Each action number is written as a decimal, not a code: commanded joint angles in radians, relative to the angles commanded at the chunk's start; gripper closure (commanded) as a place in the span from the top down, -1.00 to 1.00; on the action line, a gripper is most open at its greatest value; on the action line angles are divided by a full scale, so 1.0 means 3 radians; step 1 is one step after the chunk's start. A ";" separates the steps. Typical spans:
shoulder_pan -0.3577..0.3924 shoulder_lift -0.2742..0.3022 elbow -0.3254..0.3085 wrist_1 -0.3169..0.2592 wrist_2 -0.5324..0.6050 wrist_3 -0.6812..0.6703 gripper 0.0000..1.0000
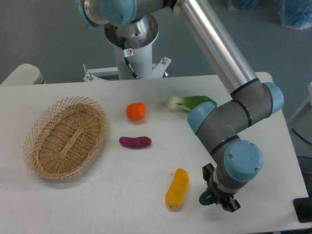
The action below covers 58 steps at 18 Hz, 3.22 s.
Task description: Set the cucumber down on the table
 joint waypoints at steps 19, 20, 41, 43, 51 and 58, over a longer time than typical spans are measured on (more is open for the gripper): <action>0.0056 0.0393 -0.0638 -0.0020 0.0082 0.0368 -0.94; 0.0076 0.0454 -0.0740 -0.0005 0.0082 0.0388 -0.93; 0.0179 0.1181 -0.2470 0.0992 0.0087 0.0860 0.96; 0.0174 0.1196 -0.2439 0.0992 0.0097 0.0798 1.00; 0.0133 0.1023 -0.1755 0.0752 0.0082 0.0772 1.00; 0.0077 0.0578 -0.0916 0.0440 0.0061 0.0639 1.00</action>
